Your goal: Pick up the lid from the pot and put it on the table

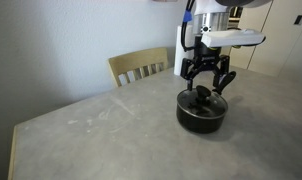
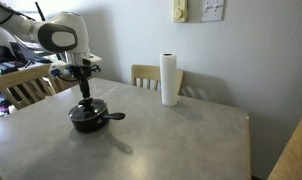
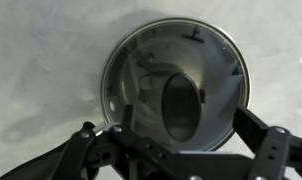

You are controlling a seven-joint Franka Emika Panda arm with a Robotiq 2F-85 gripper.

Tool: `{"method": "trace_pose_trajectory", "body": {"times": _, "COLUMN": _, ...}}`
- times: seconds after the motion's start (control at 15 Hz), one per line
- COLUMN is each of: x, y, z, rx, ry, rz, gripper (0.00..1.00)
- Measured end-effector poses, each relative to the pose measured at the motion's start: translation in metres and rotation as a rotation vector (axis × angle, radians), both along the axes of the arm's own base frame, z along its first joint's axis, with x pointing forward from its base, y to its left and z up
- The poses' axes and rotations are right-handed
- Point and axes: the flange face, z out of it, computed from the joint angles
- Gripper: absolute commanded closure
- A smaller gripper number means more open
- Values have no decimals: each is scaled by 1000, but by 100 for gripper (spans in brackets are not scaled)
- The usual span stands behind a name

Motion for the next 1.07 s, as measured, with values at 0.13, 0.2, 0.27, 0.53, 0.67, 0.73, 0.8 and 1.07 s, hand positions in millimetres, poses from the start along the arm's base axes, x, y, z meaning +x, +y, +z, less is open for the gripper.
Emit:
{"method": "trace_pose_trajectory", "body": {"times": 0.13, "x": 3, "y": 3, "z": -4, "rx": 0, "ry": 4, "rz": 3, "gripper": 15}}
{"method": "trace_pose_trajectory", "body": {"times": 0.2, "x": 3, "y": 3, "z": -8, "rx": 0, "ry": 9, "rz": 4, "gripper": 21}}
{"method": "trace_pose_trajectory", "body": {"times": 0.27, "x": 3, "y": 4, "z": -12, "rx": 0, "ry": 14, "rz": 5, "gripper": 36}}
{"method": "trace_pose_trajectory", "body": {"times": 0.53, "x": 4, "y": 6, "z": -24, "rx": -2, "ry": 31, "rz": 7, "gripper": 64}}
{"method": "trace_pose_trajectory", "body": {"times": 0.67, "x": 7, "y": 6, "z": -21, "rx": -1, "ry": 27, "rz": 7, "gripper": 78}}
{"method": "trace_pose_trajectory", "body": {"times": 0.73, "x": 7, "y": 6, "z": -20, "rx": -1, "ry": 27, "rz": 8, "gripper": 85}}
{"method": "trace_pose_trajectory", "body": {"times": 0.8, "x": 8, "y": 7, "z": -19, "rx": -1, "ry": 29, "rz": 9, "gripper": 85}}
{"method": "trace_pose_trajectory", "body": {"times": 1.07, "x": 4, "y": 16, "z": -16, "rx": 0, "ry": 77, "rz": 47, "gripper": 85}}
